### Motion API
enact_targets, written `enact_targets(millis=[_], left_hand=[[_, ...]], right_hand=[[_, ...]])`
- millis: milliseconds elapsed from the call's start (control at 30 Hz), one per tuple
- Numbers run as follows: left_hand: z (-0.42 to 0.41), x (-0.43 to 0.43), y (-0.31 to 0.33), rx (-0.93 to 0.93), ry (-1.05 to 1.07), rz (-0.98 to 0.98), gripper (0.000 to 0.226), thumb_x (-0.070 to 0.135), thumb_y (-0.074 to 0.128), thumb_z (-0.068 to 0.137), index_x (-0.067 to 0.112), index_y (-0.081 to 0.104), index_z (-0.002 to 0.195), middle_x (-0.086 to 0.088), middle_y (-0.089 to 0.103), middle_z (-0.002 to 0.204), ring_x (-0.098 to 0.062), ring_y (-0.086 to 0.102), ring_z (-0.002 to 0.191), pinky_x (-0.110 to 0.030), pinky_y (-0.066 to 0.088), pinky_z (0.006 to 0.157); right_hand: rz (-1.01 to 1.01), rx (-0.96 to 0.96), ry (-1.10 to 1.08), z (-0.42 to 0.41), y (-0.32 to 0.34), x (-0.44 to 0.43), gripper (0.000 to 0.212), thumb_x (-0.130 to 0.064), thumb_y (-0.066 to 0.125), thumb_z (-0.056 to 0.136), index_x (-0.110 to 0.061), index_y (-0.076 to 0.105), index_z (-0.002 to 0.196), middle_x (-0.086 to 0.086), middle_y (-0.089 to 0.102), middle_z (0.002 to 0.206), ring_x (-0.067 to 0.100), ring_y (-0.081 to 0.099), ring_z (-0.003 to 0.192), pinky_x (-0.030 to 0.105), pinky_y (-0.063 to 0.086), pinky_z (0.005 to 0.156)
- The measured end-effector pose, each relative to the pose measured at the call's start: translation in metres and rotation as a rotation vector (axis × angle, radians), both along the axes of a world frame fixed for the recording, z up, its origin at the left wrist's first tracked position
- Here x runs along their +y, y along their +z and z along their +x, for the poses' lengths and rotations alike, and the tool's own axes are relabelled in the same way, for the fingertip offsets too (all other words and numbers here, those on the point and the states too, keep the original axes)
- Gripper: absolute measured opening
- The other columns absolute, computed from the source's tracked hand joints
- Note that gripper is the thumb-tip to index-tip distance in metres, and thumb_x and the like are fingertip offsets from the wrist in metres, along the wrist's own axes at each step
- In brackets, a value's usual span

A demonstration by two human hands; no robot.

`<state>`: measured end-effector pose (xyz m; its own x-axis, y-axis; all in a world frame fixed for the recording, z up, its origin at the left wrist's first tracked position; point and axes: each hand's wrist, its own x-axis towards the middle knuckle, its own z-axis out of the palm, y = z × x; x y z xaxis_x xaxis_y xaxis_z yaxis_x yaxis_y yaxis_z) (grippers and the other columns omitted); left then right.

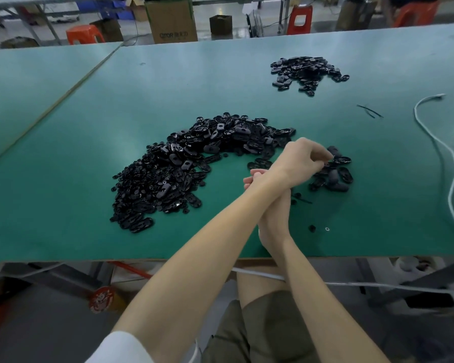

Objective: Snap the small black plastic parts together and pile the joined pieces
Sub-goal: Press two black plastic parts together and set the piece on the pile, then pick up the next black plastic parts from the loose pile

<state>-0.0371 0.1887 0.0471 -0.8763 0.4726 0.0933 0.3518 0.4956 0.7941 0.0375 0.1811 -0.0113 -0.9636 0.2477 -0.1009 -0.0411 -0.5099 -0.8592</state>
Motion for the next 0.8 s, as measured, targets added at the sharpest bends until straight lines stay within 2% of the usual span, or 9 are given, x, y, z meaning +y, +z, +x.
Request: enact_targets(millis=[133,200,267,367,467,567,667,733,800], left_hand=[[0.002,-0.010,0.000,-0.010,0.097,0.148,0.027,-0.004,0.054,0.099,0.005,0.076,0.112,-0.006,0.077,0.105,-0.015,0.077,0.081,-0.024,0.058,0.077],[0.004,-0.021,0.002,0.004,0.155,0.232,0.027,-0.003,0.053,0.100,0.007,0.076,0.108,-0.004,0.078,0.100,-0.014,0.077,0.078,-0.024,0.058,0.073],[0.005,-0.036,0.004,0.010,0.205,0.287,0.028,-0.004,0.052,0.099,0.008,0.076,0.106,-0.004,0.078,0.098,-0.014,0.077,0.078,-0.022,0.057,0.071],[0.005,-0.070,0.003,0.011,0.301,0.277,0.029,-0.008,0.053,0.097,0.007,0.077,0.107,-0.003,0.077,0.096,-0.016,0.076,0.084,-0.026,0.060,0.082],[0.005,-0.113,-0.002,0.129,0.453,0.061,0.032,-0.008,0.054,0.096,0.009,0.077,0.110,-0.001,0.076,0.101,-0.013,0.070,0.092,-0.032,0.057,0.094],[0.007,-0.152,-0.006,0.264,0.577,-0.311,0.030,-0.002,0.055,0.097,0.012,0.074,0.115,-0.006,0.072,0.115,-0.023,0.065,0.106,-0.040,0.052,0.097],[0.007,-0.176,-0.011,0.212,0.564,-0.665,0.018,0.016,0.065,0.100,0.012,0.072,0.115,-0.013,0.066,0.120,-0.033,0.056,0.116,-0.045,0.048,0.100],[0.010,-0.183,-0.015,0.171,0.556,-0.753,0.018,0.021,0.067,0.100,0.013,0.071,0.115,-0.013,0.064,0.122,-0.035,0.053,0.118,-0.044,0.044,0.099],[0.013,-0.186,-0.019,0.217,0.572,-0.746,0.014,0.020,0.067,0.100,0.016,0.073,0.112,-0.010,0.065,0.120,-0.033,0.053,0.117,-0.042,0.040,0.100]], right_hand=[[-0.089,-0.024,0.054,0.002,0.008,-0.003,0.017,0.000,0.043,0.106,0.000,0.059,0.111,0.015,0.057,0.086,0.016,0.053,0.068,0.024,0.045,0.059],[0.071,-0.026,0.058,-0.001,0.006,-0.004,0.013,0.004,0.045,0.103,0.005,0.058,0.105,0.018,0.051,0.088,0.024,0.046,0.075,0.033,0.041,0.067],[0.348,-0.010,0.022,-0.005,0.001,-0.005,0.009,0.006,0.053,0.100,0.010,0.060,0.100,0.017,0.058,0.086,0.023,0.047,0.079,0.038,0.039,0.070],[0.424,0.026,-0.044,-0.004,-0.001,-0.004,0.006,-0.004,0.062,0.101,-0.004,0.067,0.098,0.006,0.068,0.081,0.019,0.057,0.072,0.035,0.047,0.068],[0.483,0.023,-0.058,-0.004,-0.003,-0.004,0.011,-0.013,0.064,0.102,-0.022,0.069,0.099,-0.002,0.075,0.089,0.010,0.070,0.080,0.028,0.058,0.074],[0.473,0.037,-0.062,-0.005,-0.005,-0.005,0.010,-0.012,0.063,0.102,-0.020,0.069,0.100,-0.002,0.075,0.089,0.006,0.071,0.079,0.022,0.055,0.070],[0.460,0.043,-0.062,-0.005,-0.005,-0.004,0.009,-0.011,0.063,0.102,-0.017,0.068,0.101,-0.001,0.074,0.087,0.004,0.069,0.076,0.020,0.054,0.068],[0.456,0.044,-0.063,-0.005,-0.004,-0.005,0.009,-0.010,0.062,0.102,-0.016,0.068,0.101,-0.001,0.074,0.087,0.004,0.069,0.075,0.020,0.054,0.067],[0.454,0.042,-0.062,-0.005,-0.004,-0.005,0.008,-0.009,0.062,0.102,-0.015,0.068,0.101,-0.002,0.074,0.086,0.004,0.068,0.075,0.019,0.054,0.067]])
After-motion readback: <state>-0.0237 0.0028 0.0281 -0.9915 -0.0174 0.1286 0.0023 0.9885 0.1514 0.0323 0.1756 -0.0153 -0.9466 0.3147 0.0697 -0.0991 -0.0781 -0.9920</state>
